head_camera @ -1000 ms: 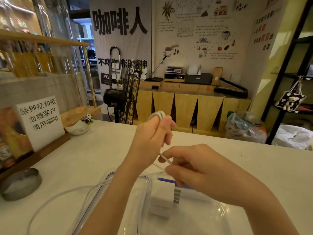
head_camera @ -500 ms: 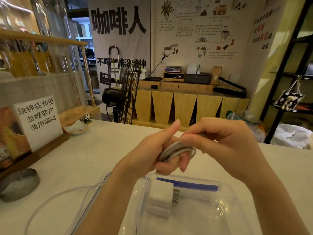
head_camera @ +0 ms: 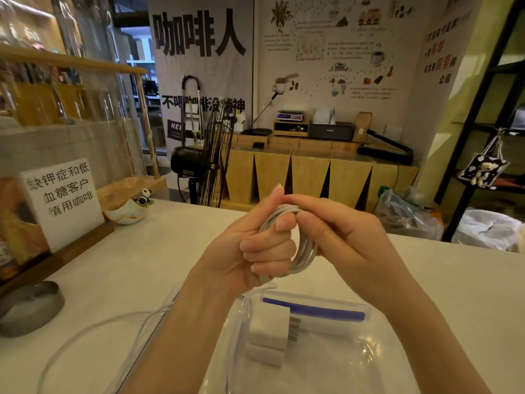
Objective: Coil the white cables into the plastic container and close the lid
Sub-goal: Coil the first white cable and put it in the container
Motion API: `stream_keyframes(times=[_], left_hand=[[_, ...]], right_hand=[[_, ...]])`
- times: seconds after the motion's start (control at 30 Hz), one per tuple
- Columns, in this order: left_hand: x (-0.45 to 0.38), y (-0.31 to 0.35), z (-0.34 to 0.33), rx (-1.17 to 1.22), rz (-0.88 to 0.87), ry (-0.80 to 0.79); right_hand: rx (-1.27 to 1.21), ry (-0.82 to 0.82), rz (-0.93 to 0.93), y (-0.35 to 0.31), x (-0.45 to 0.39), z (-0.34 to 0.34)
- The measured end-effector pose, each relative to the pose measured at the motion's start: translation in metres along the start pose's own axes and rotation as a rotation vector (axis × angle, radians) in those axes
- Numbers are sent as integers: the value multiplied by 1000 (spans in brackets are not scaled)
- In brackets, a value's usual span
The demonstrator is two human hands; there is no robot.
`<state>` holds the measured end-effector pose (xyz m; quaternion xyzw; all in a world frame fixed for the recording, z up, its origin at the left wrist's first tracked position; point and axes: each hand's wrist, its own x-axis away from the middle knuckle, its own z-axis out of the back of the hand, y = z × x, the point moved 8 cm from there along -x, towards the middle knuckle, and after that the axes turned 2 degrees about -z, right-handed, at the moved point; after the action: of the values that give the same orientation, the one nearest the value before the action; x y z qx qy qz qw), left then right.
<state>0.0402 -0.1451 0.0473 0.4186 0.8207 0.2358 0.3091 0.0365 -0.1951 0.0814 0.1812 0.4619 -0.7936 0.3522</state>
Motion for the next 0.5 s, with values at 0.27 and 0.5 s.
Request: stream_keyframes(times=[0.27,0.5], left_hand=[[10,18,17,-441,-140,314],[12,24,5,-758,-185,477]], right_hand=[[-135,118,-91,14,-4,4],[-146,80,-124,23,-6,7]])
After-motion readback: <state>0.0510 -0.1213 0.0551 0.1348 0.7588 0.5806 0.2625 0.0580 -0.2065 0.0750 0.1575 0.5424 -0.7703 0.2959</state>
